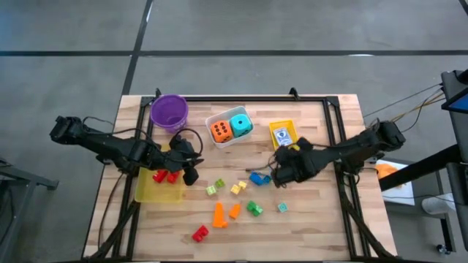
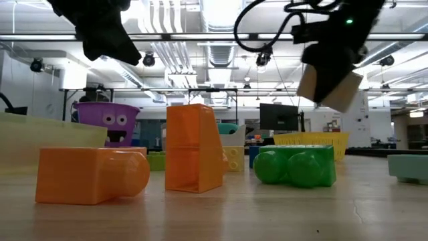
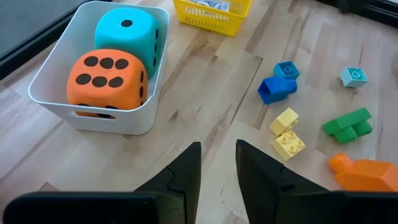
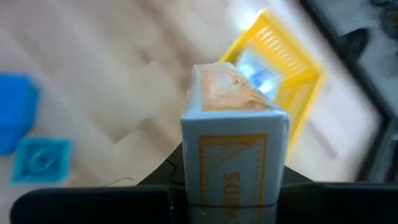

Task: Pick & Place Toys
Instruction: Put the orange deck of cards into the yellow bin

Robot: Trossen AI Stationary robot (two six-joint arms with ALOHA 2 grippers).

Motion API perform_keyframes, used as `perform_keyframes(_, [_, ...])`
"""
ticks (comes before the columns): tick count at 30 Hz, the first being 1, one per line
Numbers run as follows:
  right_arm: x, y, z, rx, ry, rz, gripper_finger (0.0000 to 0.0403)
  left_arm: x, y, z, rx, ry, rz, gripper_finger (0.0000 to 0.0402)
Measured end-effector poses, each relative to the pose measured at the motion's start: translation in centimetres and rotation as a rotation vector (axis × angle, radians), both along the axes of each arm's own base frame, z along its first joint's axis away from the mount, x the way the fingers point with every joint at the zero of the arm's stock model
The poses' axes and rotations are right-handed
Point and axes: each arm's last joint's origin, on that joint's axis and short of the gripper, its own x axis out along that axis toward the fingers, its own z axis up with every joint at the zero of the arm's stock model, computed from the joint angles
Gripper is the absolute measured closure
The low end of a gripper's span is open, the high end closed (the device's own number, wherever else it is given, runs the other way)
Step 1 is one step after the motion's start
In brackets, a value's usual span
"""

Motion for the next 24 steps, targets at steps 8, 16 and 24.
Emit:
perform_keyframes(8, [1.2, -6.2, 1.4, -0.005, 0.014, -0.126, 0.0346, 0.0, 0.0, 0.0, 0.000, 0.000, 0.000, 0.0301])
perform_keyframes(16, [0.4, -11.2, -0.9, 0.152, 0.025, -0.248, 0.0346, 0.0, 0.0, 0.0, 0.000, 0.000, 0.001, 0.0301])
perform_keyframes(24, [0.3, -13.5, -1.6, 0.186, -0.042, -0.295, 0.0346, 0.0, 0.0, 0.0, 0.000, 0.000, 0.001, 0.0301])
